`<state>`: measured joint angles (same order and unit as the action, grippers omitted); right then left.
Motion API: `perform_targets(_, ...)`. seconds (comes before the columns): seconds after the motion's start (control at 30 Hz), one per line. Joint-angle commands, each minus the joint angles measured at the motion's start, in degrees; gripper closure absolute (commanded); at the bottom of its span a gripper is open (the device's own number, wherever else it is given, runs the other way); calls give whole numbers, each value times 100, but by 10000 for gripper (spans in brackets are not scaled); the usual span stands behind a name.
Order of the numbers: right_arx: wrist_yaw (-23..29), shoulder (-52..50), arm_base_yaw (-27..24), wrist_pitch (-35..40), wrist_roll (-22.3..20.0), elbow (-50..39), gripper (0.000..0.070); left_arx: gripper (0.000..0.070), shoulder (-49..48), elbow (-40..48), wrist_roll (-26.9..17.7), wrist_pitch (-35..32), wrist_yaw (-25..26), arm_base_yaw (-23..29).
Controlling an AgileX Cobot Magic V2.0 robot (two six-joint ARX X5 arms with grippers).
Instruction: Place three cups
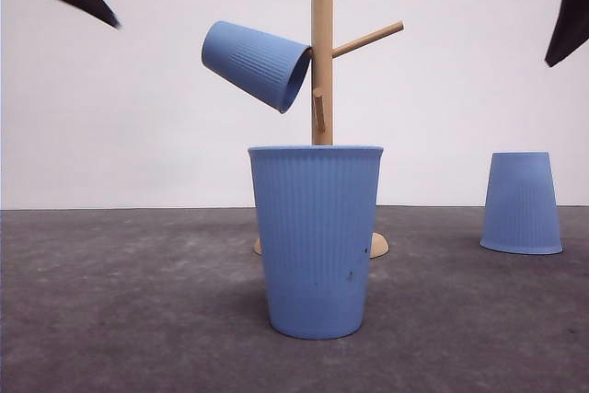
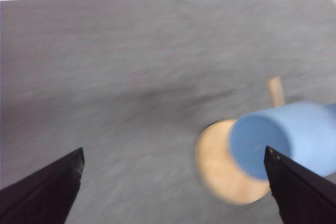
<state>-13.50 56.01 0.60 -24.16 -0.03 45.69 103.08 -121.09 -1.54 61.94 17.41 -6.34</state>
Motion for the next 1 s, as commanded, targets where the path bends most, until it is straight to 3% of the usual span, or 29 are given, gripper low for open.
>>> perform_targets(0.0, -5, 238, 2, 184, -44, 72, 56, 32, -79, -323, -264, 450, -463, -22)
perform_targets(0.17, 0, 897, 2, 762, -52, 91, 56, 33, -496, -351, -254, 1318, -1158, -64)
perform_targets(0.4, -1, 1772, 4, 1461, -82, 197, 56, 34, -903, -80, -171, 2027, -1377, -157)
perform_targets(0.53, 23, 2184, 2, 1760, -122, 373, 56, 40, -1294, 618, -38, 1920, -1562, -293)
perform_targets(0.8, 15, 3110, 2, 1846, -260, 953, 56, 69, -2631, 3187, 347, 918, -1704, -545)
perform_targets(0.97, 13, 3697, 2, 1859, -339, 1276, 56, 69, -3075, 4056, 434, 851, -1701, -657)
